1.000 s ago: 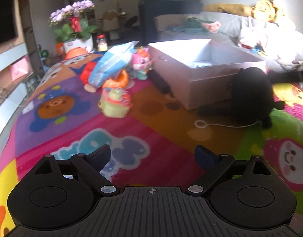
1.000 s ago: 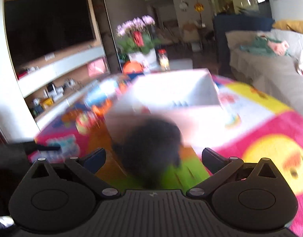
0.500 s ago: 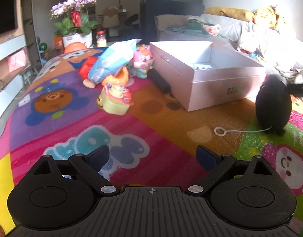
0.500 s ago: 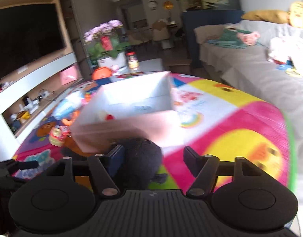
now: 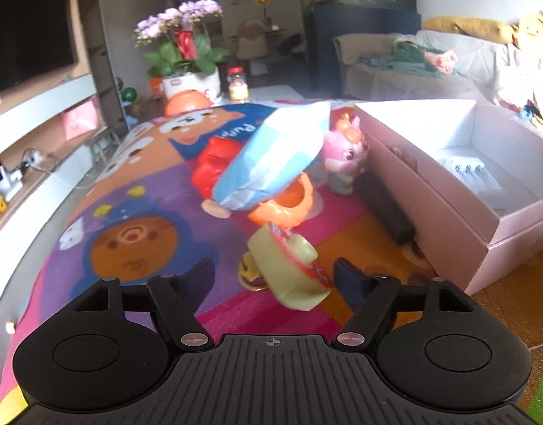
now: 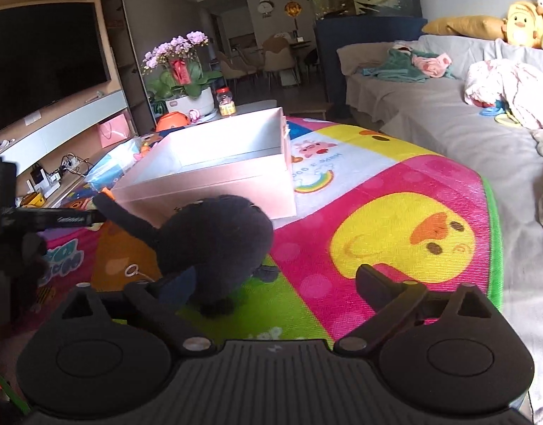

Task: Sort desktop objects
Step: 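Grasp the yellow Hello Kitty toy with the left tool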

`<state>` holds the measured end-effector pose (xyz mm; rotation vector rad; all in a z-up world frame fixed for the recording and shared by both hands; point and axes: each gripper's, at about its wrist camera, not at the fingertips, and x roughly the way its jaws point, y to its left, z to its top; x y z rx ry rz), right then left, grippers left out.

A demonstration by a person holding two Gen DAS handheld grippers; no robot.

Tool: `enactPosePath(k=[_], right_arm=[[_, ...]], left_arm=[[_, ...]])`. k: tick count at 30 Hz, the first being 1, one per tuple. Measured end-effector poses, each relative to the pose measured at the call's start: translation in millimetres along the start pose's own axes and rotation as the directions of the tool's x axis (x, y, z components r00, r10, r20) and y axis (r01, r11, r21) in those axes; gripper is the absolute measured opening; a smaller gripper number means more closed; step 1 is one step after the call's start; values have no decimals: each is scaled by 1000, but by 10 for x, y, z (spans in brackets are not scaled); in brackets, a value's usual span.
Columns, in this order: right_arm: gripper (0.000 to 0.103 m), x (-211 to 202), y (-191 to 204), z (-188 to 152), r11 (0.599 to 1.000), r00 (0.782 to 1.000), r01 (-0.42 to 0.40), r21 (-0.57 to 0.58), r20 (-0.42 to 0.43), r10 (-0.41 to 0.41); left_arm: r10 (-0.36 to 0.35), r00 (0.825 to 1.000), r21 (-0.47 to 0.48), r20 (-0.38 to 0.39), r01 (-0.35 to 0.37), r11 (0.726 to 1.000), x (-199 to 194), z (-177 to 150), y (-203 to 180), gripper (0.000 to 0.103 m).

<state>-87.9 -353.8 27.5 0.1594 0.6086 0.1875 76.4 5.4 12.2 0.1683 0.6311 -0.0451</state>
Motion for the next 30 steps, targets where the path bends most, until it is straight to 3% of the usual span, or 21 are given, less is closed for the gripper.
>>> enactPosePath(k=[1,3,7,11,15,17,18,19,22,26,27,28,30], right_arm=[[98,27,16,-4,1000,1000,-7,0,-7,7],[98,83,48,-31,1000,1000,-19,4,-16,19],[99,157,102,-68,1000,999,-22,-8,-38,22],[100,169,75,-69,1000,999,-24,14,-41,25],[101,174,69,-71,1000,999,-26,15,-45,26],[101,178,69,-70,1000,999,-24,12,-46,24],[101,177,71,-74,1000,999,-23,12,-45,23],[102,178,69,-77,1000,999,-22,13,-45,23],[103,188,65,-78,1000,999,-19,16,-48,20],[103,221,60,-76,1000,998,-15,18,-65,16],[103,227,59,-77,1000,998,-14,18,-67,15],[103,229,58,-76,1000,998,-14,18,-68,15],[103,230,49,-75,1000,998,-15,22,-67,17]], left_arm=[[2,1000,24,5,-2,1000,-9,-13,-28,50],[21,1000,64,20,-22,998,-64,-52,-78,33],[-2,999,68,45,-1,998,-317,-110,-64,24],[-109,994,4,-12,109,994,-539,-236,-9,24],[-258,965,-32,-54,257,966,-675,-361,-47,29],[-221,975,-25,-30,220,975,-703,-352,-68,45],[-174,985,-27,-5,173,984,-691,-324,-59,60],[-122,992,-36,17,123,992,-661,-288,-39,67],[-18,999,-71,46,22,997,-462,-161,37,74],[14,1000,-54,1,-14,998,-112,-31,65,68],[18,1000,-41,-7,-18,999,-57,-14,68,53],[20,1000,-31,-14,-20,999,-24,3,67,50],[25,1000,-24,-7,-25,999,-29,27,74,50]])
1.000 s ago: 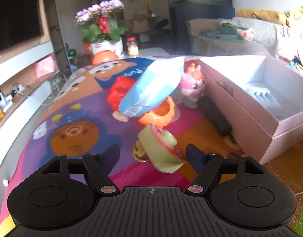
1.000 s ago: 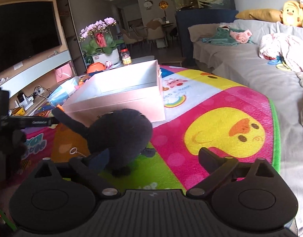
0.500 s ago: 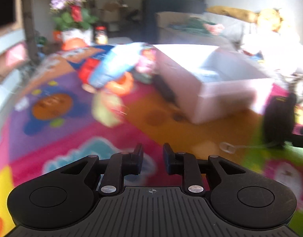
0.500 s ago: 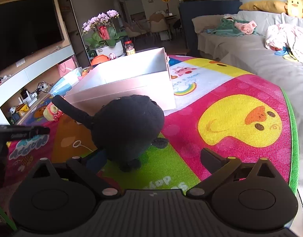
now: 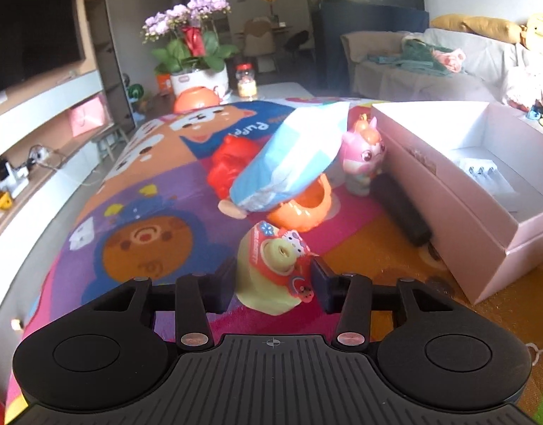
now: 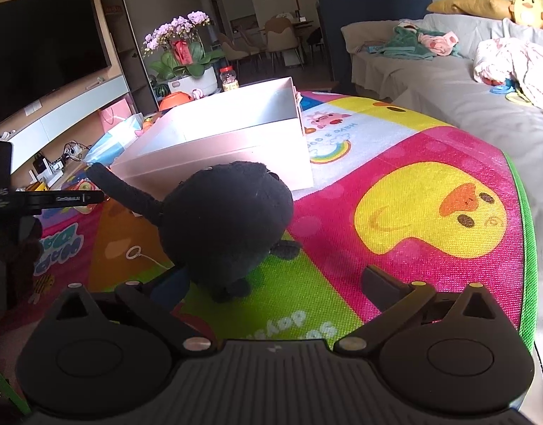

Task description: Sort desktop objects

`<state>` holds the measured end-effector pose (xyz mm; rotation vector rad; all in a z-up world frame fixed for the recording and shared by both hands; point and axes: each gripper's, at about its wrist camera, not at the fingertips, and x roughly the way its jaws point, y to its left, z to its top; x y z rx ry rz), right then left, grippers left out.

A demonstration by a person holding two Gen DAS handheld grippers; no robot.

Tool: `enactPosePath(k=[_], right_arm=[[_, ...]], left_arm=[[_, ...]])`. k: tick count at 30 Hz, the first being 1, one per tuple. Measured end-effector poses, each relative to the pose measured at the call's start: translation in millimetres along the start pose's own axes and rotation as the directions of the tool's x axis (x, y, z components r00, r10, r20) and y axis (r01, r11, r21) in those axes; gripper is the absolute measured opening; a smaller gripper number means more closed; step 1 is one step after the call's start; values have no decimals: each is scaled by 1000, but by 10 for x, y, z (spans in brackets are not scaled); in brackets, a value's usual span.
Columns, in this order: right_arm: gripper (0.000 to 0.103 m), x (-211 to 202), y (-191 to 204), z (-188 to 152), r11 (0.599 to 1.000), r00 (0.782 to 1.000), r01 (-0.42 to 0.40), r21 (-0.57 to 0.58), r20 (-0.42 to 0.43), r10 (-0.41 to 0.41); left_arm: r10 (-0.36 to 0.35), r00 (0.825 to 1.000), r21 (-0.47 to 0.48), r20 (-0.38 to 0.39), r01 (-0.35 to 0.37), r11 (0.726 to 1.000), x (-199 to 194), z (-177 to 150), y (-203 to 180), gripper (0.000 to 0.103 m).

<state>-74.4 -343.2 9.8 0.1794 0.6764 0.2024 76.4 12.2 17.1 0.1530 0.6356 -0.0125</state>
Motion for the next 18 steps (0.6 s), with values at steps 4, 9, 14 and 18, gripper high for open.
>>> enactPosePath(k=[4,9,14,18], right_arm=[[103,8,-10,-2,1000,1000,-4,5,0,4],[103,7,-11,-2,1000,1000,-3,4,0,3],[103,10,-14,-1,1000,1000,-4,5,0,4],[103,5,0,-1,1000,1000,-1,-1,-5,1]], left_arm=[[-18,999,26,33,17,1000,-165,-3,-33,49],[-178,983,30,56,176,984,-669,-124,-164,49],[-386,919,-55,-85,382,922,-894,-481,-295,65],[-487,865,-31,-116,487,873,-975,-614,-397,75]])
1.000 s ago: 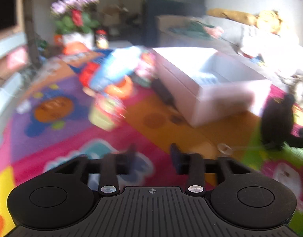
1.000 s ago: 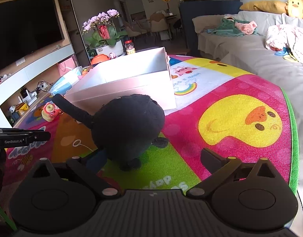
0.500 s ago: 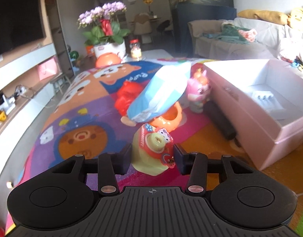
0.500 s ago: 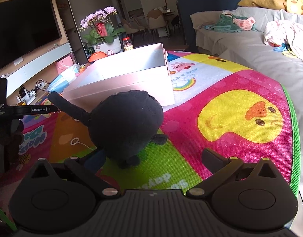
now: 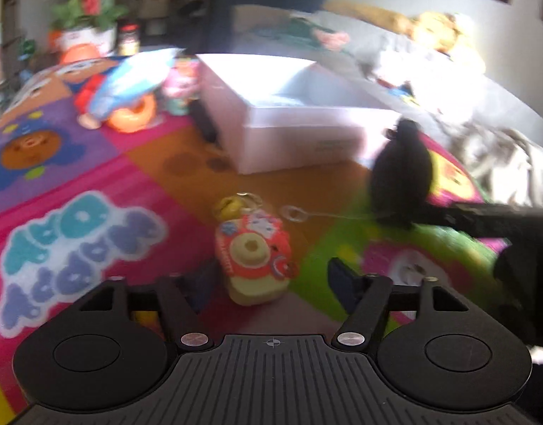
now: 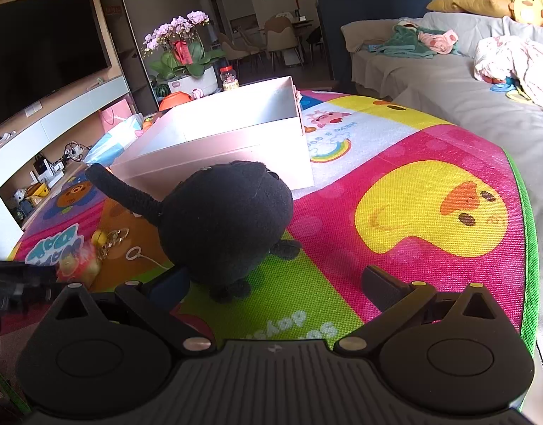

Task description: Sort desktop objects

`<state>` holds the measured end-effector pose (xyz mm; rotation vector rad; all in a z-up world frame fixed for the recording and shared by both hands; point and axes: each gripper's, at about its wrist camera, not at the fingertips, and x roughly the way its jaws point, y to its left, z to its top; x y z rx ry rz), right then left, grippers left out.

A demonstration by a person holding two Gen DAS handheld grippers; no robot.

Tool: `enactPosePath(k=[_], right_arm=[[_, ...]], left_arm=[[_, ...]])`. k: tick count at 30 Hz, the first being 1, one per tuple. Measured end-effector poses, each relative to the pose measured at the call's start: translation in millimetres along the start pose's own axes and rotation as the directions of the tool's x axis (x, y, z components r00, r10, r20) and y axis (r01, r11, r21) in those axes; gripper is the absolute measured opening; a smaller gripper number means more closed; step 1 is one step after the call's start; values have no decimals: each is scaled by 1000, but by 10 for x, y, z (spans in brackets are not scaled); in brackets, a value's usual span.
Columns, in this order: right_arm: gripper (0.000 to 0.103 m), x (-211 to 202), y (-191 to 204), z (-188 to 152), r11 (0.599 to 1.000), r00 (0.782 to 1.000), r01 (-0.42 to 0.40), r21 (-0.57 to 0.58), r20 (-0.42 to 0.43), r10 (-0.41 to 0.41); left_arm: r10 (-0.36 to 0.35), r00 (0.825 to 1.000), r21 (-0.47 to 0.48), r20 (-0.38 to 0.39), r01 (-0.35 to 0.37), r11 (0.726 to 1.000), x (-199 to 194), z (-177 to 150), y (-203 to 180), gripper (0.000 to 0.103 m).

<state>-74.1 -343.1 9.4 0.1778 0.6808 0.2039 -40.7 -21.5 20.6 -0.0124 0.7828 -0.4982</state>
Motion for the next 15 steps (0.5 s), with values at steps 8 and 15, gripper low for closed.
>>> enactPosePath(k=[8,15], right_arm=[[103,1,2,8,1000,1000,2,-1,-3,-2],[103,11,-9,9,1000,1000,-1,3,-9,1]], left_arm=[[-62,996,135,59,53,989,-68,2,-192,95],[-85,996,250,-2,83,965,271,75,-206,96]])
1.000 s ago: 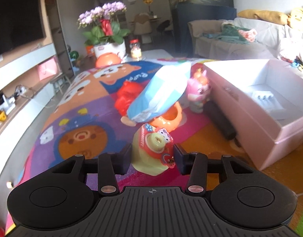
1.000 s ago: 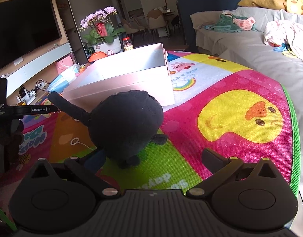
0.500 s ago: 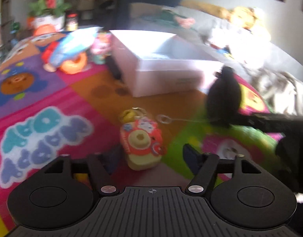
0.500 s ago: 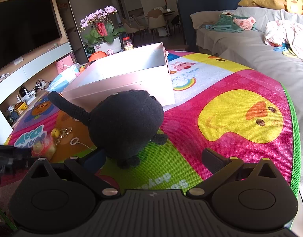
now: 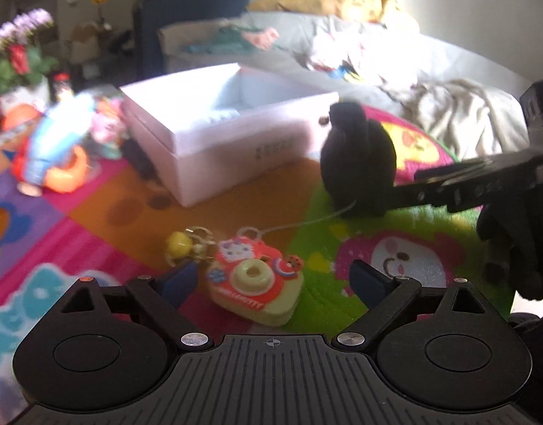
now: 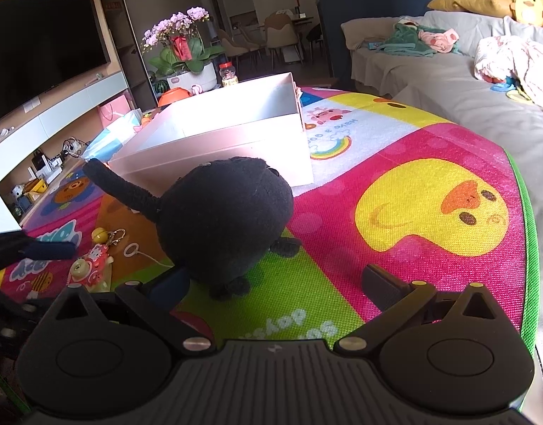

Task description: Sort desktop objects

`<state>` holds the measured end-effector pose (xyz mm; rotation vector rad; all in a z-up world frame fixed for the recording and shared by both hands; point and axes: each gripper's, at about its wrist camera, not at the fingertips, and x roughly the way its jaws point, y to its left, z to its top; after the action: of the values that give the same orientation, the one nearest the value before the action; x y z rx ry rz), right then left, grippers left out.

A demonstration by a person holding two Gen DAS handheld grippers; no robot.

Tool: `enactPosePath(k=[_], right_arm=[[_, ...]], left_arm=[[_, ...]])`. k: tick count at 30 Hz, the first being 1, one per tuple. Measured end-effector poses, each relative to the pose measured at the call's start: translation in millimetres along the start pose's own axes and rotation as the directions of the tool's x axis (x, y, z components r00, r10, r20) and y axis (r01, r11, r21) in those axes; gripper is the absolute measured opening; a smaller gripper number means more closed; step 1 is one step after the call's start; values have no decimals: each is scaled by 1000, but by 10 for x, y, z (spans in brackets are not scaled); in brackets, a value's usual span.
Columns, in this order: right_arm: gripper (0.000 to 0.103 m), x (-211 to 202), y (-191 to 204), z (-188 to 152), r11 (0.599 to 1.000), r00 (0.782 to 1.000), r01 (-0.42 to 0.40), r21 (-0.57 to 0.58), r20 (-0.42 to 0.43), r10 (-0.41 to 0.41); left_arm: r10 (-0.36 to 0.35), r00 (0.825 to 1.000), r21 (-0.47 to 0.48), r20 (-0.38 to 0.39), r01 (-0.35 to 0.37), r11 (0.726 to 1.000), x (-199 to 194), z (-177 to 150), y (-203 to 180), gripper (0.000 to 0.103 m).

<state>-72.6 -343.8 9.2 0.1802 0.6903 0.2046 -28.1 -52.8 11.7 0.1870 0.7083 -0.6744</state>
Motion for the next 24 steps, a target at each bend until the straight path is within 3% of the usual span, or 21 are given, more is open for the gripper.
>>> enactPosePath(k=[4,7,11,12,16,20,22,24], right_arm=[[103,-20,-88,3,997,999,-36,65,15,35],[103,-26,-109,-1,996,999,-52,67,16,51],[103,-27,-84,-9,998,999,-48,49,12,48],[103,-28,-78,-10,998,999,-47,45,11,46],[103,-26,-51,-10,999,999,-39,27,6,39],[103,-18,-1,0,1000,1000,-24,-10,-11,24],[103,-16,80,39,998,999,-20,-60,-37,17],[103,-107,214,73,990,1000,-18,-142,12,20]], left_arm=[[10,1000,25,6,-10,1000,111,27,-53,97],[120,993,18,4,-120,993,136,17,-47,97],[335,942,-89,14,-333,939,62,-15,106,96],[353,936,-127,18,-348,929,20,-33,146,96],[168,985,-164,25,-162,973,-94,-119,129,98],[220,975,-98,28,-217,971,-128,-141,-31,100],[292,956,-117,-14,-292,949,-86,-129,-24,103],[299,954,-169,-33,-300,939,-94,-129,54,103]])
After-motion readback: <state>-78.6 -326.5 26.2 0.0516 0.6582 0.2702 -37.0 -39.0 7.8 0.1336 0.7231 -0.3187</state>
